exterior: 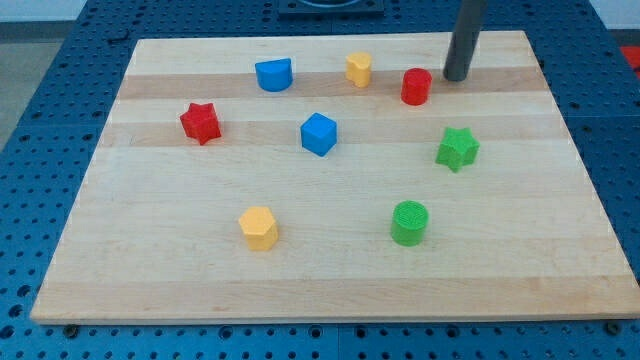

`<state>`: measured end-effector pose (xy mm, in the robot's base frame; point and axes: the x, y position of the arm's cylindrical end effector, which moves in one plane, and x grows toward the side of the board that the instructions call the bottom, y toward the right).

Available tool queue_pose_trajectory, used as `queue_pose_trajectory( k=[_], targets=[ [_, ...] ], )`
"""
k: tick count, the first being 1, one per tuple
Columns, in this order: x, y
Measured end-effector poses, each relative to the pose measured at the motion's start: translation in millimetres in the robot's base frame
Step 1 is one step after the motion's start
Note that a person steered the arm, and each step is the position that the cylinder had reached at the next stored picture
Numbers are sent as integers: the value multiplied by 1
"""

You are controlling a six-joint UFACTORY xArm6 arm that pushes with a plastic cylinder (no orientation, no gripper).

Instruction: Push the red circle below the blue crescent

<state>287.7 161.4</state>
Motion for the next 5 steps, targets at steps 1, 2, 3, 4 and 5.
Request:
queue_pose_trajectory(
  k=[1, 2, 3, 4, 5],
  targets=[
    [10, -13],
    [17, -23],
    [19, -47],
    [27, -67],
    [40, -84]
  ],
)
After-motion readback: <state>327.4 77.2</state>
